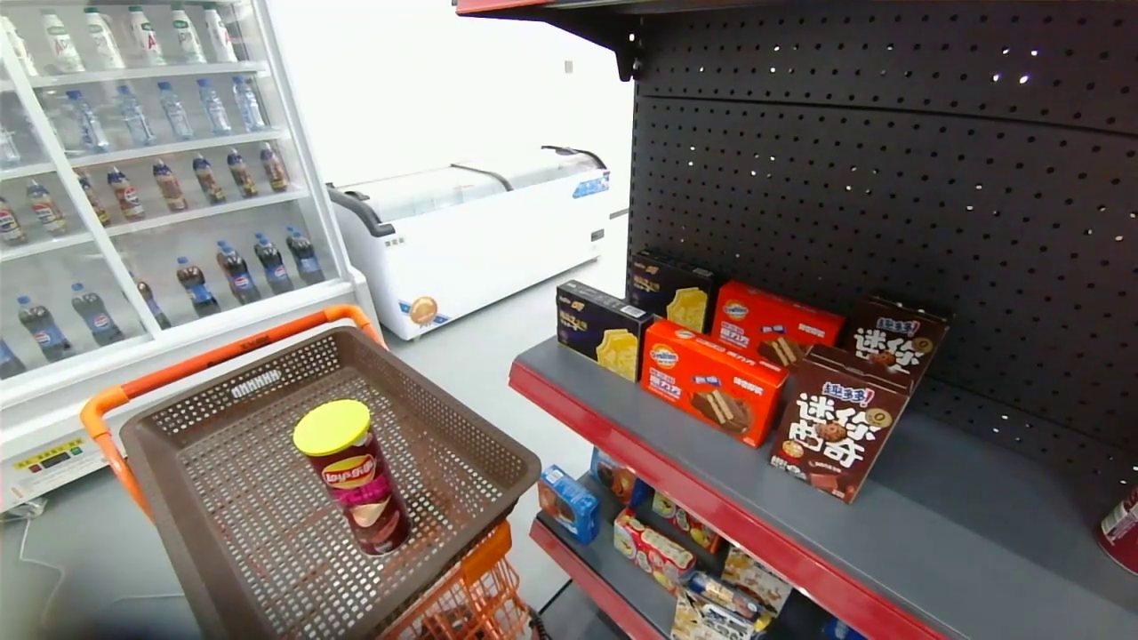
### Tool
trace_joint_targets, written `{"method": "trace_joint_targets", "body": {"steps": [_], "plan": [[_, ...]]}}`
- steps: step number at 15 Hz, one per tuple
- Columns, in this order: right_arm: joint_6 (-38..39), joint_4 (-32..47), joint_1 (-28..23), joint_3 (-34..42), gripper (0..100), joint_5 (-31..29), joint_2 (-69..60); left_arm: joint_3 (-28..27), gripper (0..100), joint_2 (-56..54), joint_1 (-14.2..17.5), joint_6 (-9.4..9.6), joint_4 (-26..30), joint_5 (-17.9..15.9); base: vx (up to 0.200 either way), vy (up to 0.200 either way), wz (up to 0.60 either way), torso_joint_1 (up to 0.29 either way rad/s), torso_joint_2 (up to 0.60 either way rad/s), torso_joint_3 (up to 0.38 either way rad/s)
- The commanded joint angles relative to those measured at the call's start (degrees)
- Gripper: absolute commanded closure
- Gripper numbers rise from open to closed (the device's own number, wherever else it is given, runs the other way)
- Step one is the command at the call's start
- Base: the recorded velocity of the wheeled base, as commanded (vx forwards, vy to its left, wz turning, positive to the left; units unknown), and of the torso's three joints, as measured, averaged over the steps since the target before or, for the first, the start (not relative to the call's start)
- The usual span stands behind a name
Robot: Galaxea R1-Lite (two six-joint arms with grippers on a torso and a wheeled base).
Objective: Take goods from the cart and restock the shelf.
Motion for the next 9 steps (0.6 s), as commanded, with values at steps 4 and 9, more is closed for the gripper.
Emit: {"method": "trace_joint_targets", "body": {"steps": [4,9], "plan": [[-0.01,-0.01,0.02,0.00,0,0.02,-0.01,3.25,0,29.35,7.27,-2.66,-14.27,-24.44,0.000,0.000,0.00,0.000,0.00,0.000],[-0.01,-0.01,0.02,0.00,0,0.02,-0.01,20.74,0,45.52,7.18,-2.57,-48.46,-33.32,0.000,0.000,0.00,0.000,0.00,0.000]]}}
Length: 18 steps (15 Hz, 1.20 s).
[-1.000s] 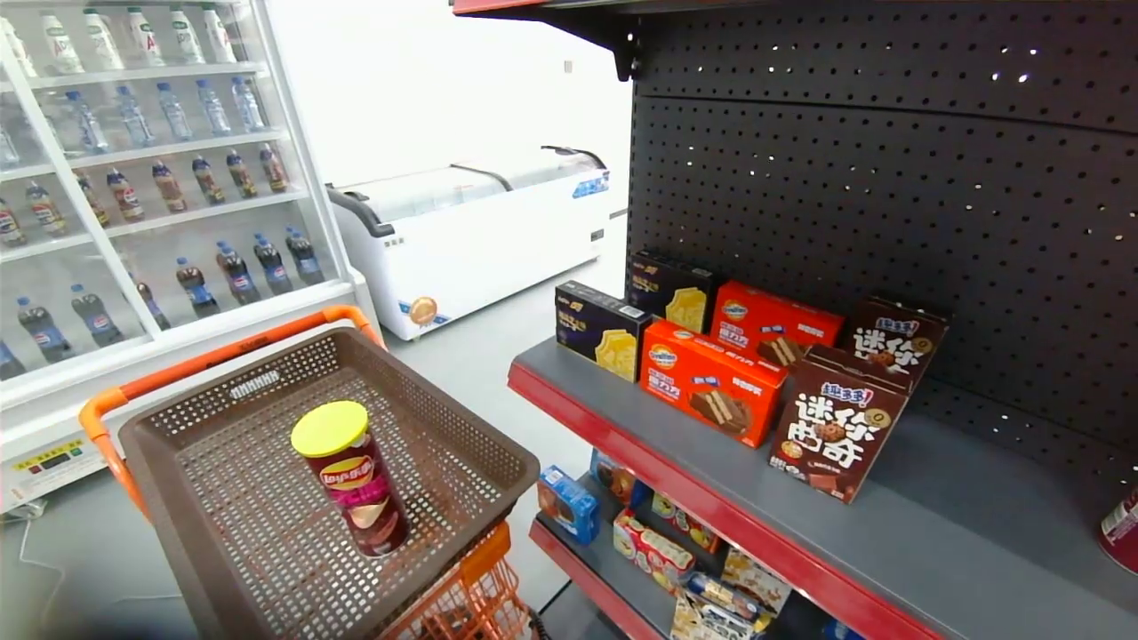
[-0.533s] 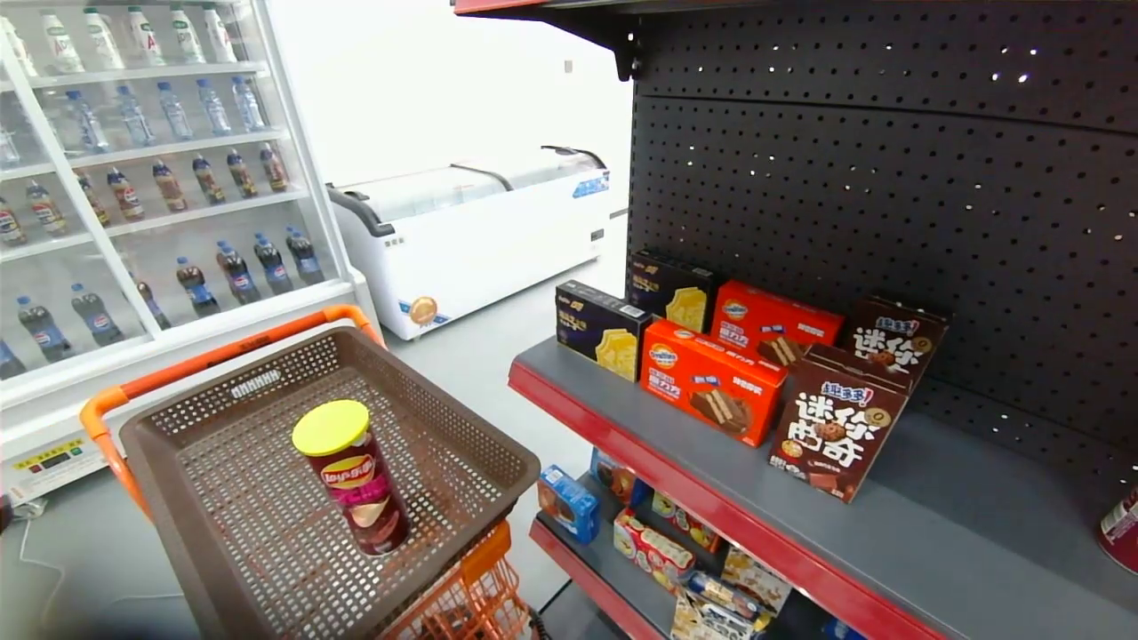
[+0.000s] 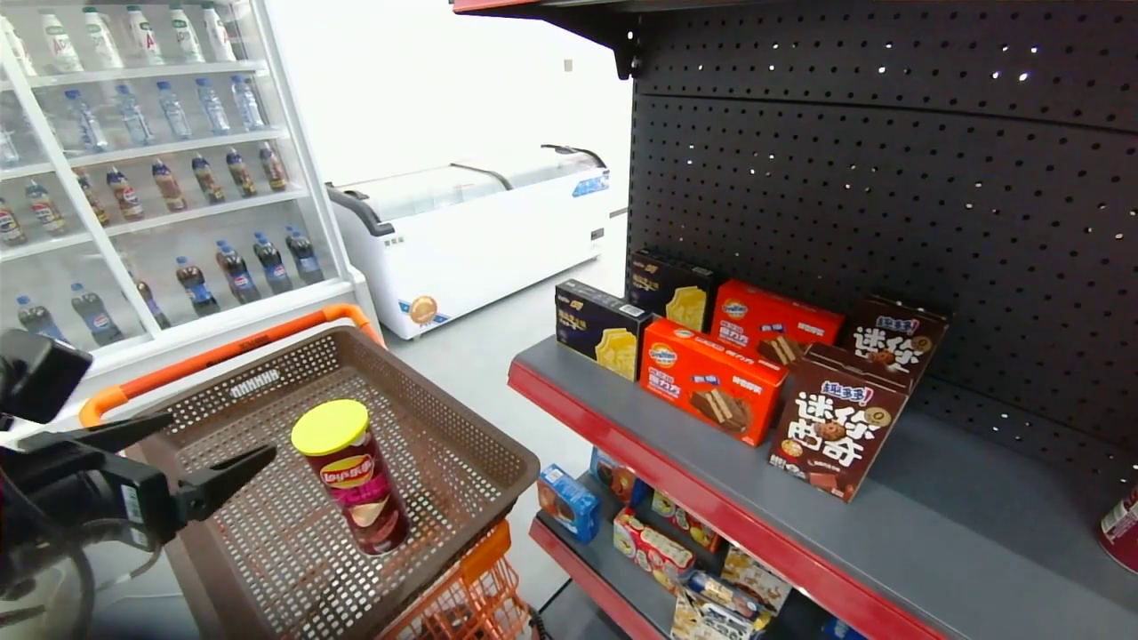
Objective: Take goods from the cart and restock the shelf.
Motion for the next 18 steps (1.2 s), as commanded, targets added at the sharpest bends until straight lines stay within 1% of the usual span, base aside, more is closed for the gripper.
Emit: {"method": "trace_joint_targets", "body": {"steps": [1,2,4,5,7,8,9,10,11,12,13,14,15,16,17,18], "plan": [[-0.01,-0.01,-0.01,0.00,0,0.02,-0.01,9.36,0,11.73,0.34,0.04,-9.89,-4.06,0.000,0.000,0.00,0.000,0.00,0.000],[-0.01,-0.01,-0.01,0.00,0,0.02,-0.01,10.68,0,14.10,0.42,0.39,-11.91,-5.38,0.000,0.000,0.00,0.000,0.00,0.000],[-0.01,-0.01,-0.01,0.00,0,0.02,-0.01,11.12,0,17.44,0.42,0.48,-14.81,-5.47,0.000,0.000,0.00,0.000,0.00,0.000],[-0.01,-0.01,-0.01,0.00,0,0.02,0.08,10.50,0,20.34,0.42,0.39,-17.19,-5.64,0.000,0.000,0.00,0.000,0.00,0.000],[-0.01,-0.01,-0.01,0.00,0,0.02,-0.01,9.54,0,23.06,0.42,0.48,-18.42,-5.64,0.000,0.000,0.00,0.000,0.00,0.000],[-0.01,-0.01,-0.01,0.00,0,0.02,-0.01,9.10,0,26.23,0.25,1.27,-20.26,-5.64,0.000,0.000,0.00,0.000,0.00,0.000],[-0.01,-0.01,-0.01,0.00,0,0.02,-0.01,9.01,0,27.99,-0.02,1.44,-21.93,-5.73,0.000,0.000,0.00,0.000,0.00,0.000],[-0.01,-0.01,-0.01,0.00,0,0.02,-0.01,9.10,0,29.74,-0.72,1.44,-23.78,-5.82,0.000,0.000,0.00,0.000,0.00,0.000],[-0.01,-0.01,-0.01,0.00,0,0.02,-0.01,8.83,0,33.35,-1.60,1.44,-27.82,-5.82,0.000,0.000,0.00,0.000,0.00,0.000],[-0.01,-0.01,-0.01,0.00,0,0.02,-0.01,8.75,0,33.79,-1.77,1.44,-28.35,-5.82,0.000,0.000,0.00,0.000,0.00,0.000],[-0.01,-0.01,-0.01,0.00,0,0.02,-0.01,7.43,0,38.71,-2.83,1.44,-33.53,-5.82,0.000,0.000,0.00,0.000,0.00,0.000],[-0.01,-0.01,-0.01,0.00,0,0.02,-0.01,6.81,0,39.59,-3.18,1.44,-34.41,-5.82,0.000,0.000,0.00,0.000,0.00,0.000],[-0.01,-0.01,-0.01,0.00,0,0.02,-0.01,4.44,0,42.14,-3.97,1.62,-36.08,-5.73,0.000,0.000,0.00,0.000,0.00,0.000],[-0.01,-0.01,-0.01,0.00,0,0.02,-0.01,2.24,0,44.33,-4.32,2.76,-36.78,-5.64,0.000,0.000,0.00,0.000,0.00,0.000],[-0.01,-0.01,-0.01,0.00,0,0.02,-0.01,0.57,0,46.00,-4.32,4.70,-36.78,-5.55,0.000,0.000,0.00,0.000,0.00,0.000],[-0.01,-0.01,-0.01,0.00,0,0.02,0.08,0.04,0,46.62,-4.32,5.66,-36.78,-5.55,0.000,0.000,0.00,0.000,0.00,0.000]]}}
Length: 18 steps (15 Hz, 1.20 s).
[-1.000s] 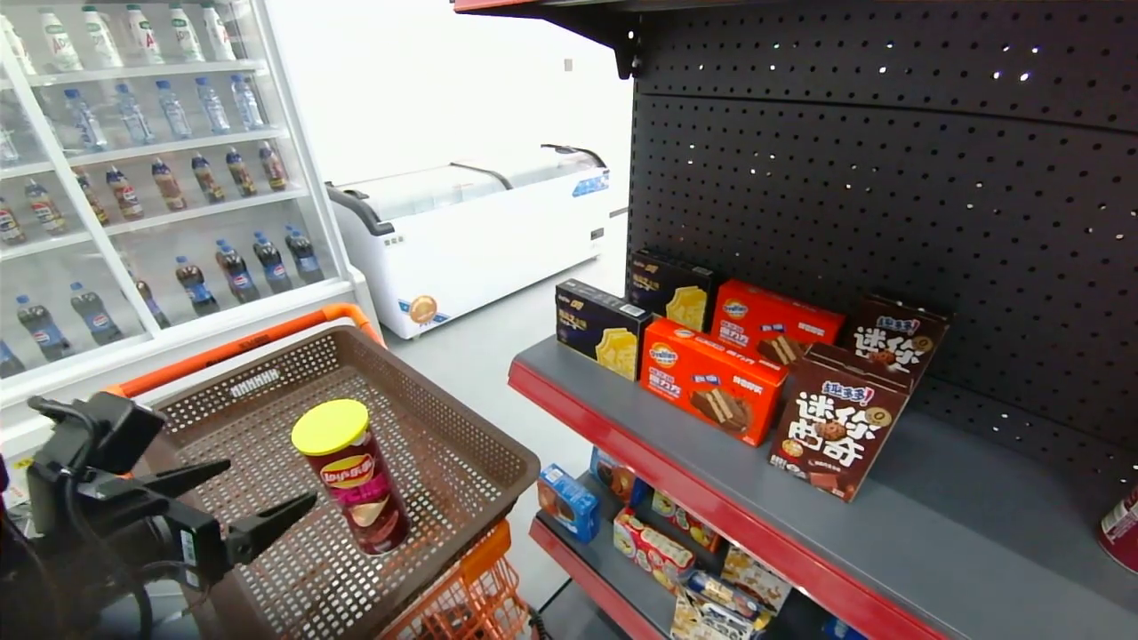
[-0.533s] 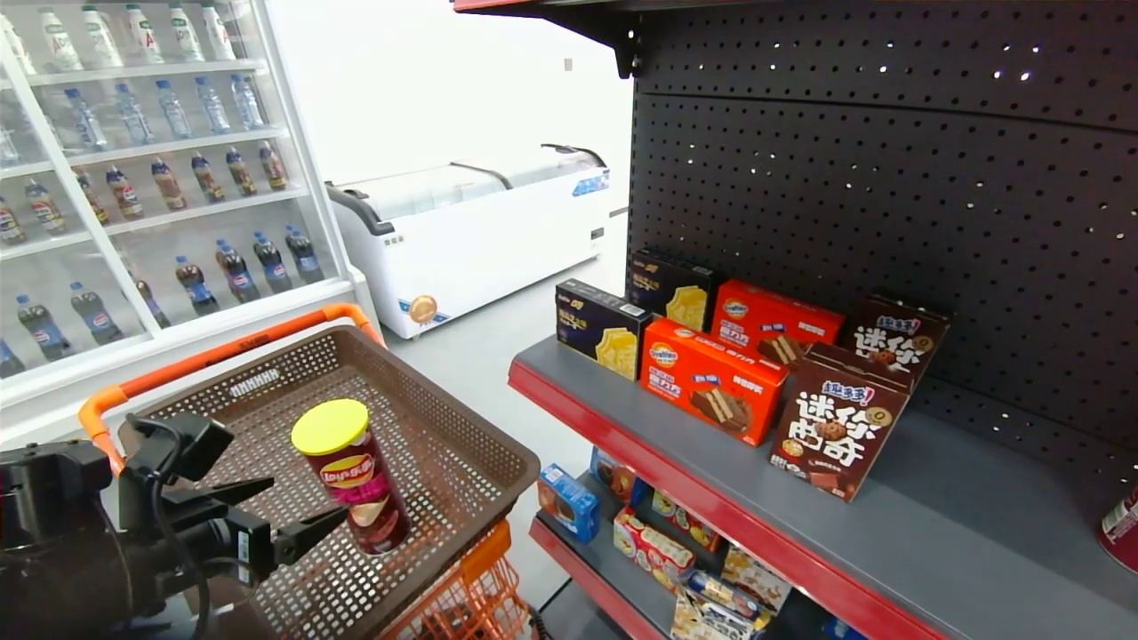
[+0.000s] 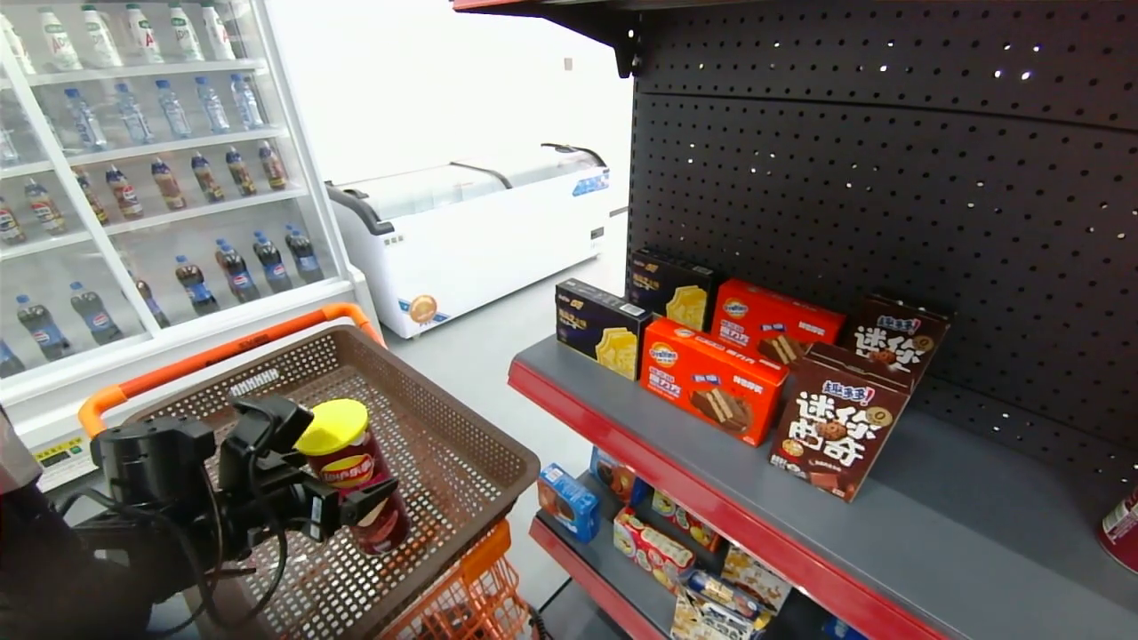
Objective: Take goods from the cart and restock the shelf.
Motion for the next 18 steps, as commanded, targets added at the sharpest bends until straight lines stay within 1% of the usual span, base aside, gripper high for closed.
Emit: {"method": "trace_joint_targets", "body": {"steps": [1,2,3,4,5,6,7,8,9,10,11,12,13,14,15,16,17,18], "plan": [[-0.01,-0.01,0.01,0.00,0,0.02,-0.01,-2.52,0,4.90,-0.38,1.73,-0.13,-0.03,0.000,0.000,0.00,0.000,0.00,0.000],[-0.01,-0.01,0.01,0.00,0,0.02,-0.01,-4.02,0,6.48,-0.38,3.75,0.49,-0.03,0.000,0.000,0.00,0.000,0.00,0.000],[-0.01,-0.01,0.01,0.00,0,0.02,0.08,-5.16,0,7.27,-0.73,3.75,0.49,-0.12,0.000,0.000,0.00,0.000,0.00,0.000],[-0.01,-0.01,0.01,0.00,0,0.02,-0.01,-5.86,100,7.98,-1.43,3.66,-0.13,-0.21,0.000,0.000,0.00,0.000,0.00,0.000],[-0.01,-0.01,0.01,0.00,0,0.02,-0.01,-6.83,100,8.24,-1.69,3.40,-0.30,-0.21,0.000,0.000,0.00,0.000,0.00,0.000],[-0.01,-0.01,0.01,0.00,0,0.02,-0.01,-7.62,100,8.24,-1.87,3.66,0.31,-0.03,0.000,0.000,0.00,0.000,0.00,0.000],[-0.01,-0.01,0.01,0.00,0,0.02,-0.01,-7.80,100,8.06,-2.49,3.23,0.22,0.14,0.000,0.000,0.00,0.000,0.00,0.000],[-0.01,-0.01,0.01,0.00,0,0.02,0.08,-7.00,100,7.62,-2.49,3.40,0.31,0.32,0.000,0.000,0.00,0.000,0.00,0.000],[-0.01,-0.01,0.01,0.00,0,0.02,-0.01,-6.39,100,6.04,-2.75,2.87,0.05,0.41,0.000,0.000,0.00,0.000,0.00,0.000],[-0.01,-0.01,0.01,0.00,0,0.02,-0.01,-6.04,100,2.61,-2.75,2.87,0.66,1.11,0.000,0.000,0.00,0.000,0.00,0.000],[-0.01,-0.01,0.01,0.00,0,0.02,0.08,-4.98,100,-2.66,-2.84,2.17,1.54,3.48,0.000,0.000,0.00,0.000,0.00,0.000],[-0.01,-0.01,0.01,0.00,0,0.02,-0.01,-4.63,100,-6.09,-2.84,1.03,2.16,5.77,0.000,0.000,0.00,0.000,0.00,0.000],[-0.01,-0.01,0.01,0.00,0,0.02,-0.01,-4.37,100,-11.62,-2.75,-2.31,3.39,9.02,0.000,0.000,0.00,0.000,0.00,0.000],[-0.01,-0.01,0.01,0.00,0,0.02,-0.01,-4.28,100,-15.67,-2.84,-4.07,5.50,10.69,0.000,0.000,0.00,0.000,0.00,0.000],[-0.01,-0.01,0.01,0.00,0,0.02,-0.01,-4.46,100,-19.36,-2.75,-5.30,7.87,11.04,0.000,0.000,0.00,0.000,0.00,0.000],[-0.01,-0.01,0.01,0.00,0,0.02,-0.01,-4.81,100,-28.67,-2.75,-7.32,14.46,11.04,0.000,0.000,0.00,0.000,0.00,0.000],[-0.01,-0.01,0.01,0.00,0,0.02,-0.01,-4.72,100,-30.96,-2.75,-8.02,16.75,11.13,0.000,0.000,0.00,0.000,0.00,0.000],[-0.01,-0.01,0.01,0.00,0,0.02,-0.01,-3.49,100,-41.51,-2.22,-9.52,27.03,13.06,0.000,0.000,0.00,0.000,0.00,0.000]]}}
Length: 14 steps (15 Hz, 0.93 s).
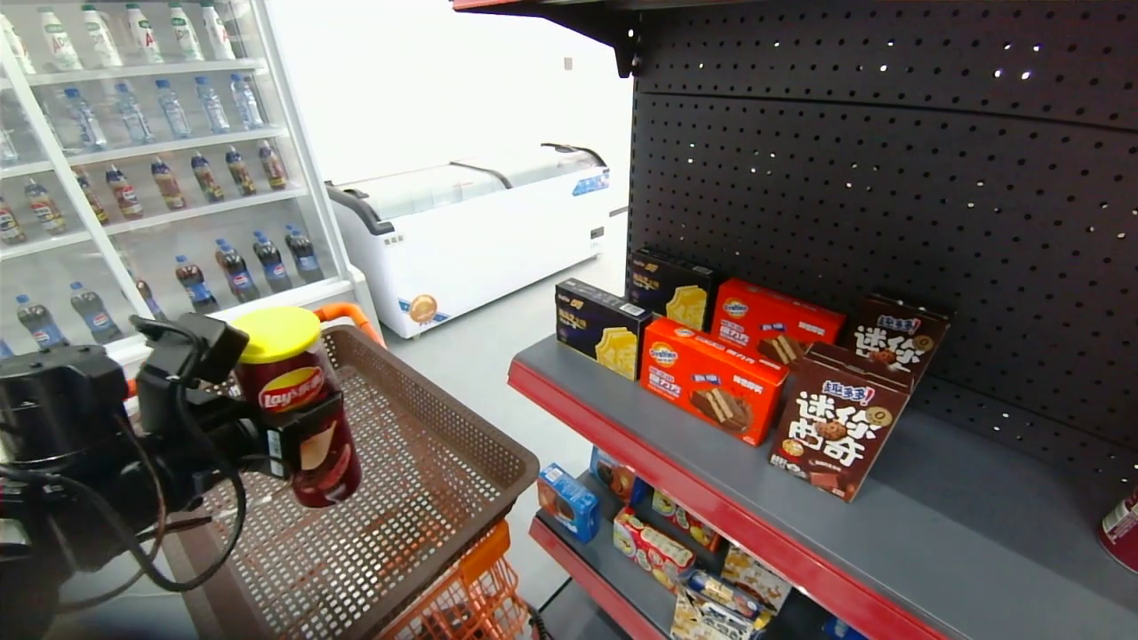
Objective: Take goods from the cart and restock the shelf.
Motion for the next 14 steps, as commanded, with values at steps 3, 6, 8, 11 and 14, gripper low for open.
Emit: {"method": "trace_joint_targets", "body": {"steps": [3,6,8,11,14], "plan": [[-0.01,-0.01,-0.08,0.00,0,0.02,-0.01,4.34,100,-39.02,0.01,-3.70,31.06,4.00,0.000,0.000,0.00,0.000,0.00,0.000],[-0.01,-0.01,0.01,0.00,0,0.02,-0.01,6.00,100,-53.26,0.27,-4.22,39.94,4.44,0.000,0.000,0.00,0.000,0.00,0.000],[-0.01,-0.01,0.01,0.00,0,0.02,-0.01,6.44,100,-58.00,0.09,-6.69,40.29,4.18,0.000,0.000,0.00,0.000,0.00,0.000],[-0.01,-0.01,0.01,0.00,0,0.02,-0.01,13.92,100,-73.65,-0.43,-7.13,41.08,3.48,0.000,0.000,0.00,0.000,0.00,0.000],[-0.01,-0.01,0.01,0.00,0,0.02,-0.01,13.04,100,-84.28,-0.35,-6.51,49.79,3.83,0.000,0.000,0.00,0.000,0.00,0.000]]}}
